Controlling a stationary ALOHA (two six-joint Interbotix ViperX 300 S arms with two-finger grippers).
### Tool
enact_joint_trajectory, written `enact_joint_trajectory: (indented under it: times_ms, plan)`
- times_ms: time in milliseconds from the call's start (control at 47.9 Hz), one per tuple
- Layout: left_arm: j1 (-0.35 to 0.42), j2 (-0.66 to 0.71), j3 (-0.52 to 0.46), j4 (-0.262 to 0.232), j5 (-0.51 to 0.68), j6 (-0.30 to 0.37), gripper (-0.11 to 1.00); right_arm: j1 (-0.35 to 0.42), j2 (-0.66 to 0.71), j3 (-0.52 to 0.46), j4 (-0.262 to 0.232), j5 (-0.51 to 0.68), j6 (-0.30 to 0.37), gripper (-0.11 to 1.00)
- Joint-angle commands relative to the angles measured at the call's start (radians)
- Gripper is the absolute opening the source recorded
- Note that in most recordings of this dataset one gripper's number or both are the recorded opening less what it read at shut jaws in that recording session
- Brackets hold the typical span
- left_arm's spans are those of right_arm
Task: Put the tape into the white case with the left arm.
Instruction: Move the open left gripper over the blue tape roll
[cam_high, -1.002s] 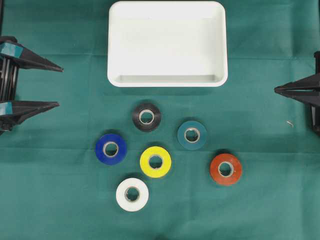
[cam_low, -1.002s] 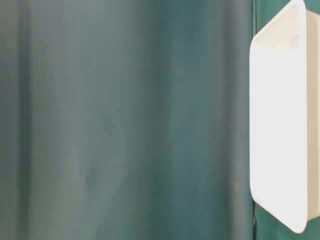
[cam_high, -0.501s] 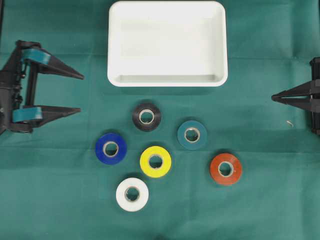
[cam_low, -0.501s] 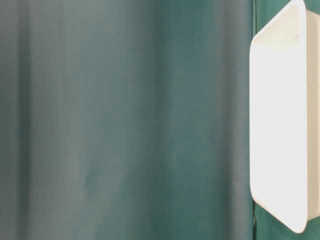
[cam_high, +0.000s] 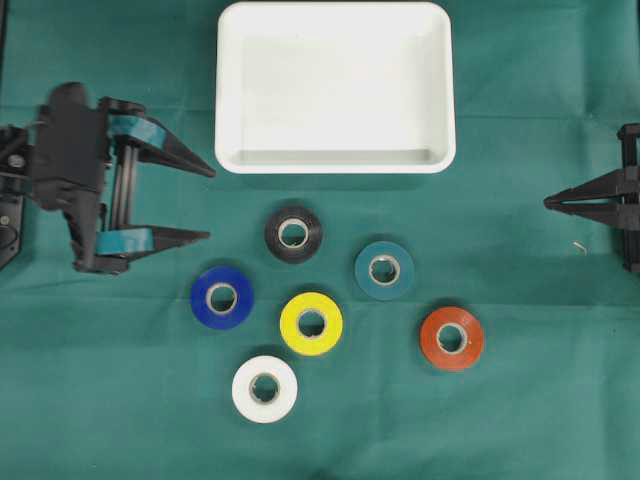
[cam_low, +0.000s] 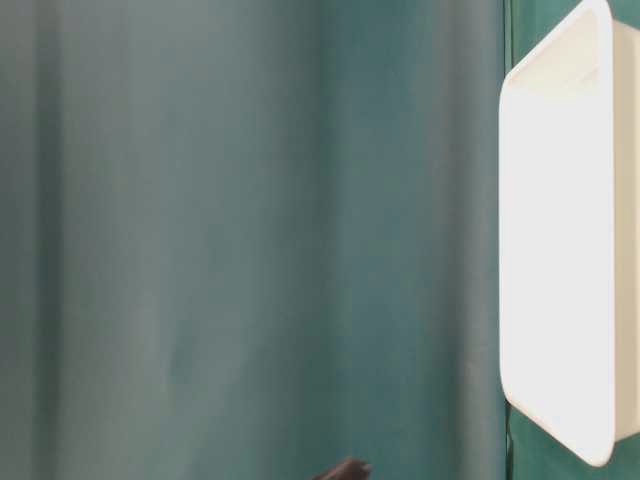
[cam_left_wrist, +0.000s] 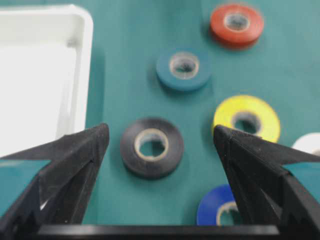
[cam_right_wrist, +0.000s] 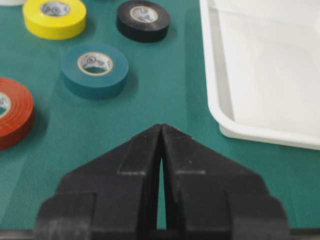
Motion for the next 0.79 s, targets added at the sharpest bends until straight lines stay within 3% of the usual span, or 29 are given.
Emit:
enact_joint_trajectory:
  times_ms: [0, 271, 772]
  plan:
    - [-0.005, 0.035, -0.058, -0.002, 0.037, 0.002, 0.99, -0.002, 0.006, -0.006, -0.008, -0.008, 0.002, -0.09]
    - [-0.005, 0.107, -0.123, -0.002, 0.086, 0.003, 0.99, -0.002, 0.006, 0.003, -0.008, -0.011, 0.003, -0.09]
    - [-0.005, 0.123, -0.123, -0.002, 0.087, 0.002, 0.99, -0.002, -0.005, 0.023, -0.008, -0.029, 0.005, -0.09]
